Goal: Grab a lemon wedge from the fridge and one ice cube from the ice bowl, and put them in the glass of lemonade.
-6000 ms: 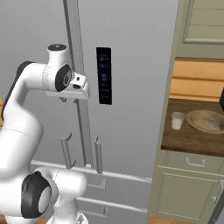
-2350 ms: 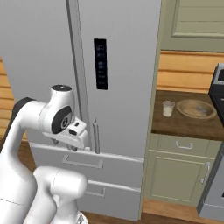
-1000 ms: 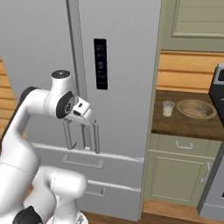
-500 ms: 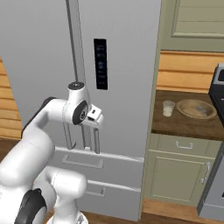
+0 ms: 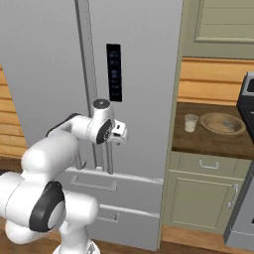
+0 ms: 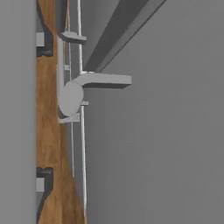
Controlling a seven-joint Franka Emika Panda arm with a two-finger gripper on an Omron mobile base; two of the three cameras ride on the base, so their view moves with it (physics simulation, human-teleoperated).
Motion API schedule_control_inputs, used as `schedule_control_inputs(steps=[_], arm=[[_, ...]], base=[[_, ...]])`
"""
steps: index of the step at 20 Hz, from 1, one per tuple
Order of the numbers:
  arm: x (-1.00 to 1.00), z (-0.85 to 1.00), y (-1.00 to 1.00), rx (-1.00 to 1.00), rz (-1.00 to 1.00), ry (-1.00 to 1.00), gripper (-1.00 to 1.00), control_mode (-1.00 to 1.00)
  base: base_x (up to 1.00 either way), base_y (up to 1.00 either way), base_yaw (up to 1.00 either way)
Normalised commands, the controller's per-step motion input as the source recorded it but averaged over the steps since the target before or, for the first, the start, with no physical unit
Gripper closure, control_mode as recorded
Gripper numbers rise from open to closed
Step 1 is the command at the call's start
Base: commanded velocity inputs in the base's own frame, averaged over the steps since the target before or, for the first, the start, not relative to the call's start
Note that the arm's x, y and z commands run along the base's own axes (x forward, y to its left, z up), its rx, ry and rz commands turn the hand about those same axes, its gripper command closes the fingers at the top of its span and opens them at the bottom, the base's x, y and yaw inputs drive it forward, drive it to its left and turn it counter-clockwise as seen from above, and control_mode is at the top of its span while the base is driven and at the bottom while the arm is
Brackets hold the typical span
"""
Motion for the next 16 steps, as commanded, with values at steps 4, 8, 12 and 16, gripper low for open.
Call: schedule_control_inputs(steps=[4,8,12,16], arm=[[-0.05,-0.16,0.07,-0.01,0.09,-0.27,-1.0,-1.0],[-0.18,-0.16,0.19,-0.02,0.03,-0.19,-1.0,-1.0],[-0.06,-0.12,0.21,-0.02,0.02,-0.07,-1.0,-1.0],[0.1,-0.04,0.02,0.0,0.0,0.0,-1.0,-1.0]], base=[[0.0,0.0,0.0],[0.0,0.0,0.0],[0.0,0.0,0.0],[0.0,0.0,0.0]])
